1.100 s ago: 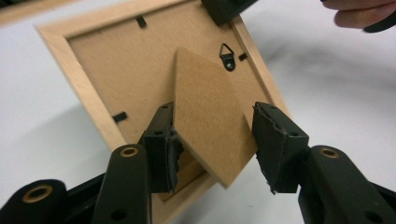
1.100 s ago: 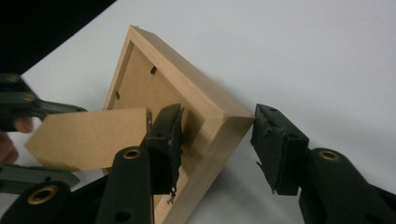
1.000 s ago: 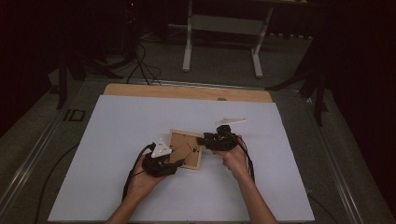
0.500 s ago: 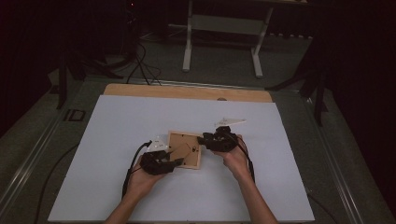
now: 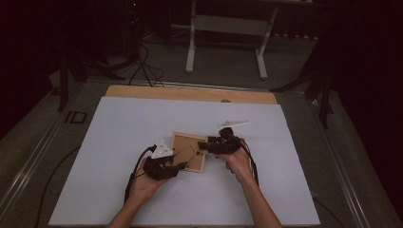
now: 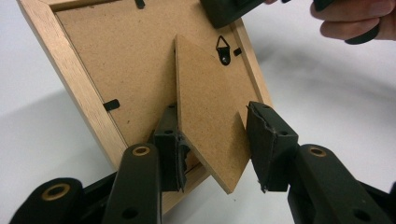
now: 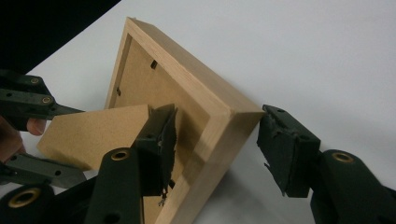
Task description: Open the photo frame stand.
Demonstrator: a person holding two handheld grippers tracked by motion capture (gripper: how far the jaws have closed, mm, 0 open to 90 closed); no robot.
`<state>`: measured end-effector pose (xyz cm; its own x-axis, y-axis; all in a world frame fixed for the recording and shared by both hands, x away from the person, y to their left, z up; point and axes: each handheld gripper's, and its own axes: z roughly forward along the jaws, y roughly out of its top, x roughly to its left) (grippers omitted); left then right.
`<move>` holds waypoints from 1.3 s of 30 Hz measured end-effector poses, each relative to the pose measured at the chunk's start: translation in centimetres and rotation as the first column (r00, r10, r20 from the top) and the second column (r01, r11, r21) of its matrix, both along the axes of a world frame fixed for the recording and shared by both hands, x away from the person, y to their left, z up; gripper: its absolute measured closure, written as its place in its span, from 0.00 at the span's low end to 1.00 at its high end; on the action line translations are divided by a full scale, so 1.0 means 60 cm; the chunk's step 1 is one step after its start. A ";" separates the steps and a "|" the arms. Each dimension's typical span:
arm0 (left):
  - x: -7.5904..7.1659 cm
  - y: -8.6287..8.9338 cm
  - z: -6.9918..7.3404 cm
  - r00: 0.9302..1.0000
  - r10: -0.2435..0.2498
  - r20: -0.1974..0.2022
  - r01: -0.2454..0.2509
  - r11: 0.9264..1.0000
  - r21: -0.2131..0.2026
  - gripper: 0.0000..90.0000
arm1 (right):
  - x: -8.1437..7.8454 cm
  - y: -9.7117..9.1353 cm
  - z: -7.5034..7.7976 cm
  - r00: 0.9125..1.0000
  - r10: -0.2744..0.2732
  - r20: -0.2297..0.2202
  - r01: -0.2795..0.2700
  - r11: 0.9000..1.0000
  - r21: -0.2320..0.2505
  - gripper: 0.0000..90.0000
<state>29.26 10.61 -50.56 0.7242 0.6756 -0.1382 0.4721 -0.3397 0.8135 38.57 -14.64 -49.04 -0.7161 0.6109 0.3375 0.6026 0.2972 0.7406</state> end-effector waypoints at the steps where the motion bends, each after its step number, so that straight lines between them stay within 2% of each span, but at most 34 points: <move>1: 0.000 0.001 0.000 1.000 -0.001 -0.001 0.001 1.000 -0.001 0.66 | 0.000 0.001 -0.001 1.000 0.006 -0.002 -0.006 1.000 0.006 0.51; 3: 0.002 0.004 0.000 1.000 -0.006 -0.012 0.006 1.000 -0.006 0.66 | -0.001 0.001 0.000 1.000 0.003 0.007 -0.003 1.000 0.004 0.55; 9: 0.001 0.000 0.000 1.000 0.007 0.003 -0.007 1.000 0.010 0.67 | -0.005 -0.007 0.009 0.999 0.008 0.034 -0.009 1.000 0.021 0.61; 11: 0.002 -0.003 -0.001 1.000 0.024 0.006 -0.024 0.999 0.035 0.68 | -0.008 -0.013 0.018 0.999 0.005 0.053 -0.007 0.999 0.042 0.64; 16: 0.004 -0.005 -0.002 0.999 0.035 0.008 -0.035 0.998 0.043 0.68 | -0.014 -0.011 0.023 0.997 0.002 0.083 -0.003 1.000 0.017 0.64; 22: 0.007 -0.011 -0.005 0.998 0.054 0.016 -0.055 0.996 0.065 0.69 | -0.027 0.000 0.037 0.984 -0.001 0.177 0.013 0.998 -0.064 0.64; 25: 0.008 -0.013 -0.007 0.998 0.057 0.010 -0.057 0.996 0.063 0.69 | -0.033 0.003 0.042 0.977 0.003 0.215 0.017 0.996 -0.091 0.65; 27: 0.009 -0.013 -0.008 0.998 0.057 0.006 -0.057 0.996 0.063 0.69 | -0.036 0.005 0.044 0.975 0.002 0.223 0.020 0.995 -0.097 0.65; 29: 0.010 -0.012 -0.009 0.999 0.054 0.001 -0.053 0.997 0.062 0.69 | -0.041 0.008 0.046 0.968 0.006 0.250 0.022 0.994 -0.110 0.65; 33: 0.010 -0.008 -0.008 0.999 0.047 -0.008 -0.046 0.997 0.059 0.68 | -0.047 0.007 0.046 0.966 0.012 0.259 0.018 0.993 -0.114 0.65; 37: 0.008 -0.006 -0.004 0.999 0.036 -0.001 -0.036 0.999 0.035 0.68 | -0.057 0.009 0.047 0.957 0.034 0.288 0.006 0.990 -0.139 0.65; 39: 0.007 -0.006 -0.003 1.000 0.031 0.002 -0.031 0.999 0.044 0.68 | -0.060 0.008 0.047 0.955 0.039 0.293 0.004 0.989 -0.145 0.65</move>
<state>29.66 10.25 -50.75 0.7030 0.7031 -0.1068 0.4820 -0.3607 0.7985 34.99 -14.14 -46.21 -0.7816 0.6235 0.0209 0.3582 0.4212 0.8332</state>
